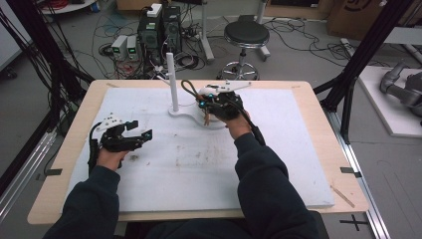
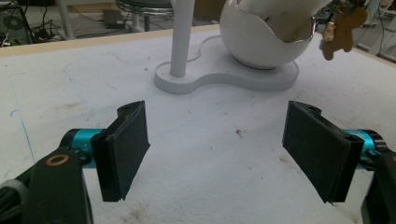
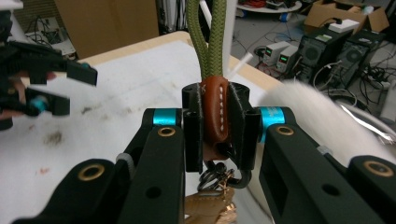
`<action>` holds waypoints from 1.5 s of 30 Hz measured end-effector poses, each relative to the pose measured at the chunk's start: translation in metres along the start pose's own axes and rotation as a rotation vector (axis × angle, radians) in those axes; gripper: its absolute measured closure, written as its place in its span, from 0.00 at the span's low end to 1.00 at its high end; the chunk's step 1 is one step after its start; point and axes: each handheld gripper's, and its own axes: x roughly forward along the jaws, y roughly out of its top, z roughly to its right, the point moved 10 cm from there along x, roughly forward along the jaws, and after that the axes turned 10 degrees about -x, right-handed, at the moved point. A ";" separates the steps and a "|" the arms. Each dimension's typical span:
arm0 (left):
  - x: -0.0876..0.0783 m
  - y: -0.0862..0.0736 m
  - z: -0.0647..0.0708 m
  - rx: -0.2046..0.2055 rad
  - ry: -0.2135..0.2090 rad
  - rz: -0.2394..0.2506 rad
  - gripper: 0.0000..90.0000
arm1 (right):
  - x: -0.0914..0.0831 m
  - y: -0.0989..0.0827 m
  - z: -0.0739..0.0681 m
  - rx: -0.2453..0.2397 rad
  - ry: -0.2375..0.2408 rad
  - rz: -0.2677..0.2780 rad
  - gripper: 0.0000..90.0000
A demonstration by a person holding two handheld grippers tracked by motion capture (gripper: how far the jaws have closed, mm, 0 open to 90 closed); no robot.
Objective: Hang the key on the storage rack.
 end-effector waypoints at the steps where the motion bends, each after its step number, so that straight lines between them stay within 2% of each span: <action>1: 0.000 0.000 0.000 -0.001 -0.001 0.000 0.25 | 0.000 0.000 0.000 0.000 0.000 0.000 0.87; 2: 0.000 0.000 0.000 0.001 -0.001 -0.001 0.25 | 0.008 0.009 -0.003 -0.006 0.003 0.016 0.87; 7: -0.001 0.000 0.000 -0.002 -0.004 -0.004 0.25 | 0.025 0.027 -0.009 -0.007 0.022 0.044 0.87; 12: -0.001 -0.001 0.000 -0.006 -0.005 -0.006 0.25 | 0.037 0.031 -0.010 -0.001 0.014 0.042 0.87; 14: -0.001 -0.001 0.000 -0.006 -0.005 -0.005 0.25 | 0.045 0.030 -0.004 0.015 -0.008 0.022 0.87; 20: -0.001 -0.001 -0.001 -0.010 -0.002 -0.008 0.25 | 0.061 0.030 0.001 -0.005 -0.048 -0.027 0.87; 26: -0.001 -0.001 -0.001 -0.009 -0.003 -0.009 0.25 | 0.069 0.018 0.008 0.022 -0.073 -0.080 0.86; 28: -0.002 0.000 0.000 -0.013 -0.004 -0.007 0.25 | 0.068 0.017 0.008 0.017 -0.070 -0.084 0.83; 30: -0.002 0.000 -0.001 -0.016 -0.004 -0.001 0.25 | 0.065 0.018 0.008 0.014 -0.076 -0.076 0.71; 31: -0.002 0.000 -0.001 -0.016 -0.004 -0.001 0.25 | 0.065 0.018 0.008 0.014 -0.076 -0.076 0.71; 32: -0.002 0.000 -0.001 -0.018 -0.002 -0.001 0.25 | 0.059 0.018 0.009 0.020 -0.074 -0.073 0.66; 34: -0.003 0.000 -0.002 -0.015 0.001 -0.002 0.25 | 0.055 0.019 0.011 0.011 -0.079 -0.063 0.66; 36: -0.003 0.000 -0.001 -0.015 0.001 -0.001 0.25 | 0.044 0.018 0.016 0.009 -0.093 -0.050 0.65; 37: -0.003 0.000 -0.001 -0.015 0.001 0.000 0.25 | 0.033 0.014 0.021 0.015 -0.107 -0.049 0.63; 38: -0.003 0.000 -0.001 -0.014 0.002 -0.001 0.25 | 0.033 0.014 0.021 0.015 -0.107 -0.049 0.63; 39: -0.003 0.000 -0.001 -0.015 0.001 -0.002 0.25 | 0.022 0.009 0.026 0.007 -0.118 -0.039 0.59; 41: -0.003 0.000 -0.001 -0.015 0.001 -0.001 0.26 | 0.010 0.001 0.030 0.002 -0.115 -0.046 0.53; 42: -0.003 0.000 -0.001 -0.017 -0.002 -0.001 0.26 | 0.010 0.001 0.030 0.002 -0.115 -0.046 0.53; 44: -0.003 0.001 -0.001 -0.021 -0.003 0.006 0.26 | -0.003 -0.011 0.034 -0.007 -0.111 -0.104 0.45; 45: -0.003 0.002 -0.002 -0.022 -0.001 0.011 0.26 | -0.010 -0.016 0.034 -0.020 -0.111 -0.102 0.45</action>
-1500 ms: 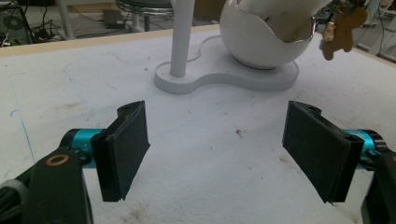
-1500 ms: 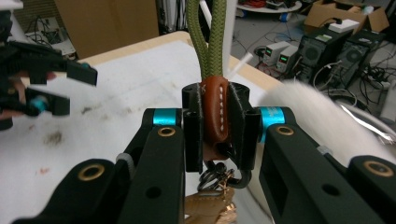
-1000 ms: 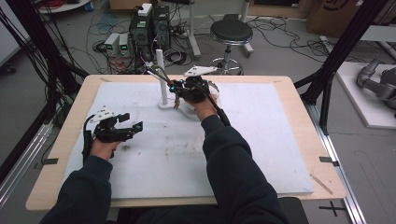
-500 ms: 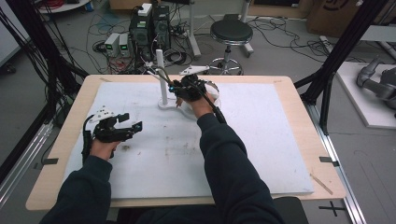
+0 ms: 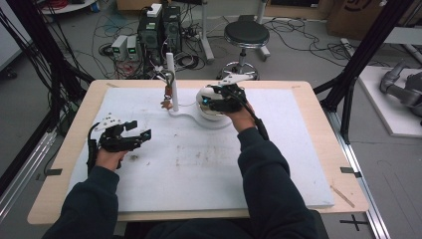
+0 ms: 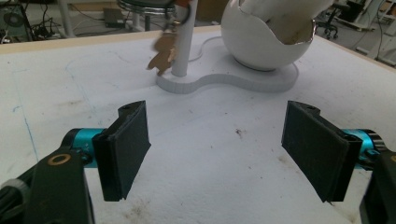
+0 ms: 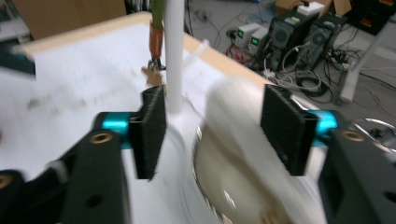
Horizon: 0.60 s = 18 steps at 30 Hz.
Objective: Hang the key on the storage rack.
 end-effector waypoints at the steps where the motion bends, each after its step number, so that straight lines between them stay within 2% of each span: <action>1: 0.000 0.001 0.000 -0.002 0.001 0.009 0.26 | -0.007 -0.006 0.000 -0.015 0.001 0.009 0.43; 3: 0.000 0.003 -0.001 -0.007 0.006 0.013 0.23 | -0.020 -0.022 0.000 -0.031 0.009 -0.050 0.34; 4: 0.000 0.004 -0.001 -0.014 0.004 0.021 0.22 | -0.035 -0.040 -0.001 -0.040 -0.008 -0.053 0.32; 5: 0.000 0.006 0.000 -0.013 0.002 0.025 0.22 | -0.035 -0.040 -0.001 -0.040 -0.008 -0.053 0.32; 7: -0.001 0.008 0.002 -0.009 -0.002 0.031 0.21 | -0.047 -0.056 -0.002 -0.036 -0.027 -0.069 0.28; 9: -0.001 0.009 0.004 -0.009 -0.010 0.036 0.21 | -0.065 -0.081 -0.002 -0.007 -0.034 -0.067 0.25; 10: 0.000 0.009 0.004 -0.008 -0.013 0.034 0.21 | -0.065 -0.081 -0.002 -0.007 -0.034 -0.067 0.25; 15: 0.000 0.010 0.005 -0.016 -0.018 0.045 0.21 | -0.094 -0.114 0.004 0.062 -0.064 -0.052 0.24; 18: 0.000 0.012 0.004 -0.027 -0.014 0.057 0.22 | -0.113 -0.134 0.010 0.082 -0.105 -0.048 0.24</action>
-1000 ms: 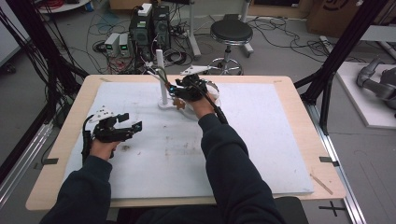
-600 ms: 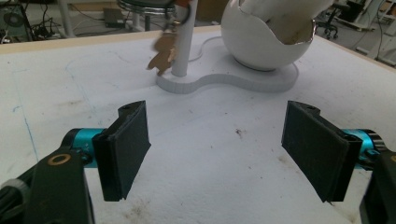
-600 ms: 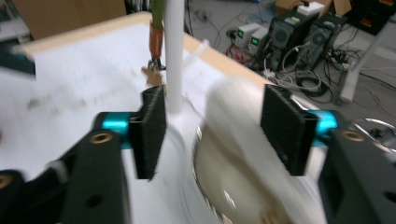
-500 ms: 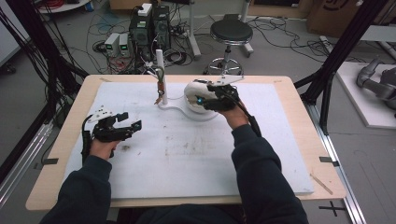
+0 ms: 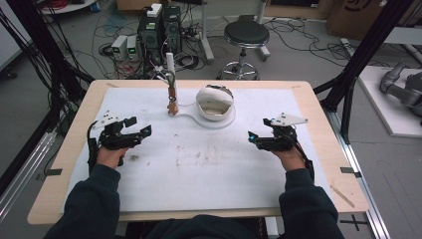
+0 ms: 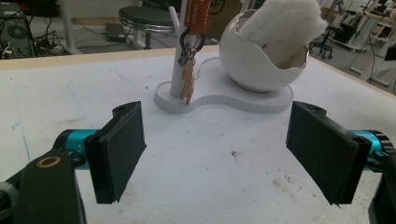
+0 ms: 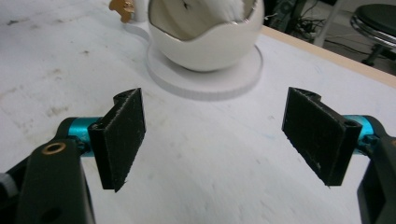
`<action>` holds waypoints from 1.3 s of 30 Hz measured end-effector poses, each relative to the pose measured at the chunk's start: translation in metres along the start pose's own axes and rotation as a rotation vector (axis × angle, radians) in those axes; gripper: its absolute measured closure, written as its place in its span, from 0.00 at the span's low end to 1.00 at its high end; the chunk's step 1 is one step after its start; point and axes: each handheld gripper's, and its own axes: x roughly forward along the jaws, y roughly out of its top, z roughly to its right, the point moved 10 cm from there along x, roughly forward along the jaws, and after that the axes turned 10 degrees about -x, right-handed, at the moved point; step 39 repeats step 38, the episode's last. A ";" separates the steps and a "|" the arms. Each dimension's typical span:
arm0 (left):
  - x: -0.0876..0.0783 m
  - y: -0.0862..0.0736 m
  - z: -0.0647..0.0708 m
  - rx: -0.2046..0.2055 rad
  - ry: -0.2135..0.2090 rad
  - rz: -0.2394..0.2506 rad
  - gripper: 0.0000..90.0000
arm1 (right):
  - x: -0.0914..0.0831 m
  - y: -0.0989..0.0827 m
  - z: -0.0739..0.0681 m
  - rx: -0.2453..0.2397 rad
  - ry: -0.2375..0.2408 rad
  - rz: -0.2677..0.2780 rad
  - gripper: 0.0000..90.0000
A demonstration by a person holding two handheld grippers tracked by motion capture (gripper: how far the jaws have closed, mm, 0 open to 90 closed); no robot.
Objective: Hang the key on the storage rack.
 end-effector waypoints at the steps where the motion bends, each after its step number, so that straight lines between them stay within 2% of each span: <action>1: 0.000 0.000 -0.001 0.003 0.002 -0.002 0.22 | -0.004 -0.005 0.002 0.007 -0.008 0.002 0.24; 10: -0.001 0.000 0.001 0.016 0.002 -0.007 0.22 | -0.024 -0.031 0.015 0.053 -0.069 -0.010 0.24; 17: -0.001 -0.001 0.004 0.023 -0.009 -0.010 0.22 | -0.028 -0.036 0.017 0.059 -0.092 -0.021 0.24; 25: -0.001 -0.002 0.007 0.040 -0.019 -0.016 0.22 | -0.027 -0.038 0.017 0.059 -0.096 -0.032 0.24; 39: 0.000 -0.005 0.006 0.033 -0.012 -0.024 0.23 | -0.024 -0.039 0.018 0.061 -0.089 -0.035 0.24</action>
